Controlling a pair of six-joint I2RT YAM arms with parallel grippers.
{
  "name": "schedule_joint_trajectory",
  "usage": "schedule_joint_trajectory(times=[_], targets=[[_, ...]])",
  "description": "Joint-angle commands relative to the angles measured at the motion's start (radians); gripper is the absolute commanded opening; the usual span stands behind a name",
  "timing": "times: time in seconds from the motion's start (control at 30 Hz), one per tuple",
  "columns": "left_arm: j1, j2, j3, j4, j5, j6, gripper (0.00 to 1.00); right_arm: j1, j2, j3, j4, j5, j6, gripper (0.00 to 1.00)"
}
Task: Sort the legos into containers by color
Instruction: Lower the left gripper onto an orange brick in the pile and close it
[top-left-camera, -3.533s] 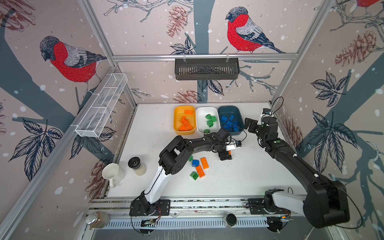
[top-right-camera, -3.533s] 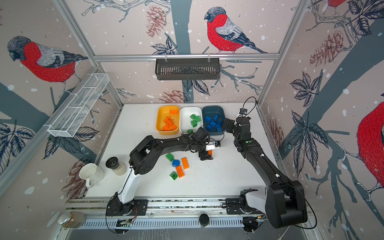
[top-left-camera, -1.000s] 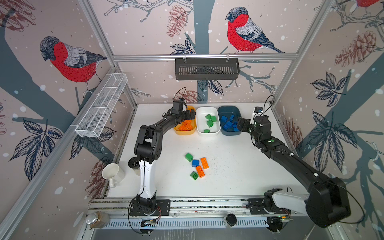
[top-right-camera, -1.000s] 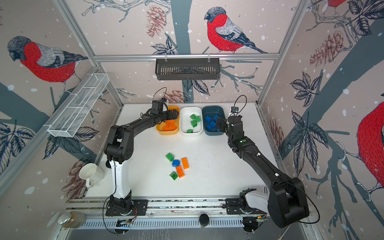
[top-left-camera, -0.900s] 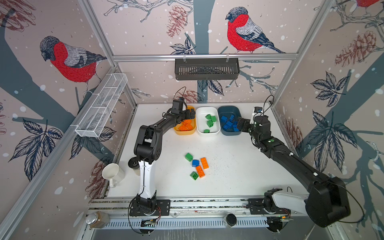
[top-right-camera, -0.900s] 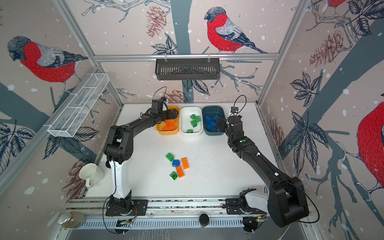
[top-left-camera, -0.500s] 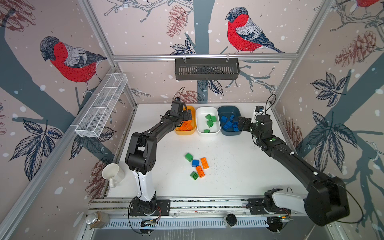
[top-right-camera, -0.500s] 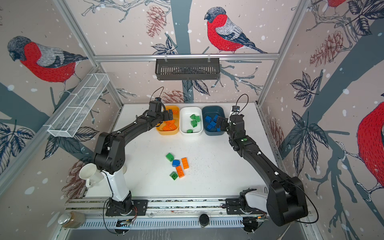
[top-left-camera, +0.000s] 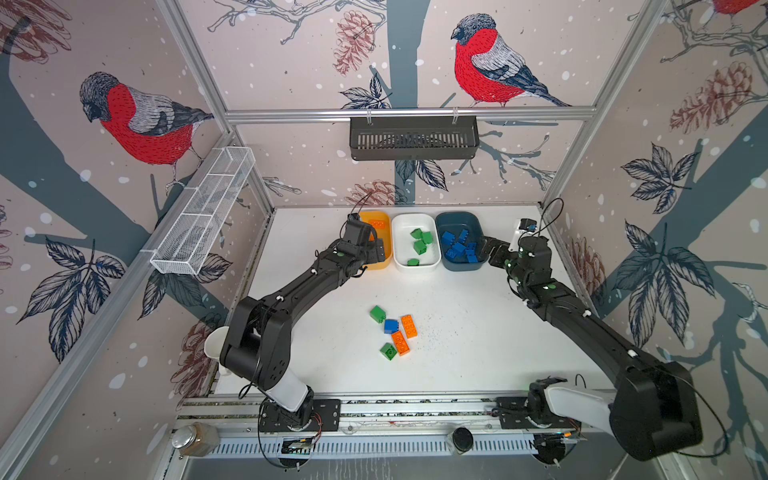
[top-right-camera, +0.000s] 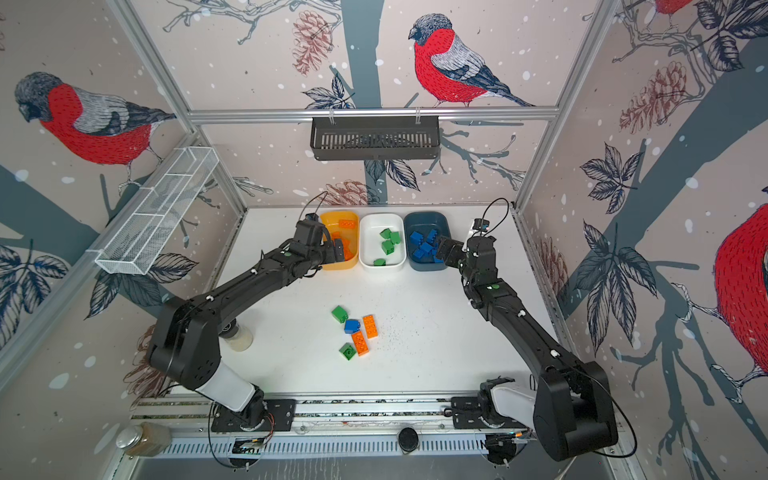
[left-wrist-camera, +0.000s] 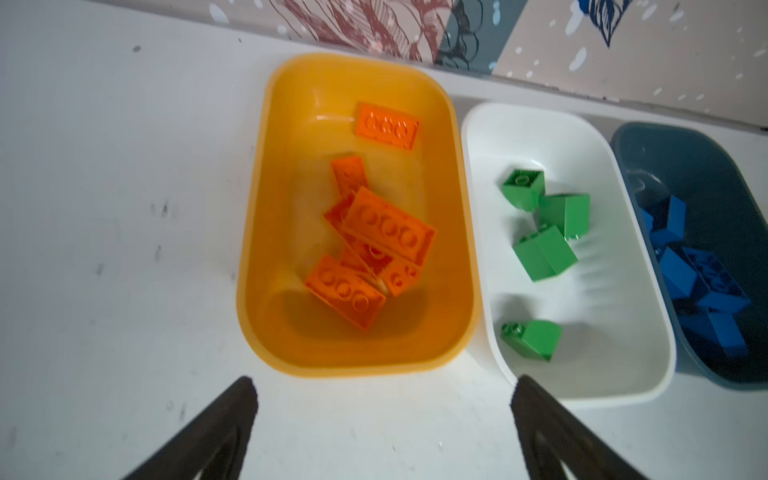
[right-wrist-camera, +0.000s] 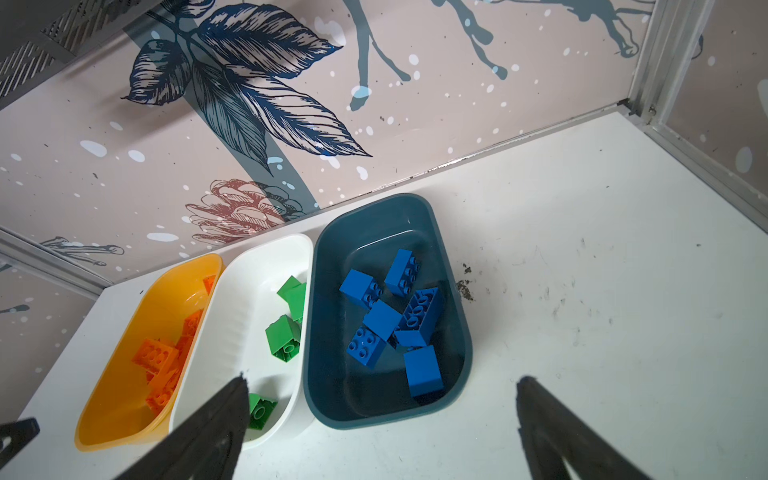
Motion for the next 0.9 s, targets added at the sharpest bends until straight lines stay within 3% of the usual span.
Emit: schedule_joint_trajectory(times=[0.0,0.2,0.4,0.53,0.87], targets=[[-0.069,-0.013,-0.028,-0.118,-0.006,-0.075,0.93,-0.001,0.004,0.000,0.024,0.004,0.027,0.99],[-0.213,0.015,-0.049,-0.190,0.011,-0.177,0.86,0.000,0.015,0.009,0.021,0.013,0.032,0.99],[-0.351,0.116,0.023,-0.301,0.006,-0.222,0.73,0.000,0.027,0.006,0.014,0.026,0.036,0.99],[-0.422,0.190,0.086,-0.400,-0.007,-0.212,0.59,0.000,0.032,0.005,0.013,0.031,0.034,0.99],[-0.451,0.297,0.092,-0.429,0.092,-0.232,0.57,0.000,0.033,0.000,0.010,0.025,0.031,1.00]])
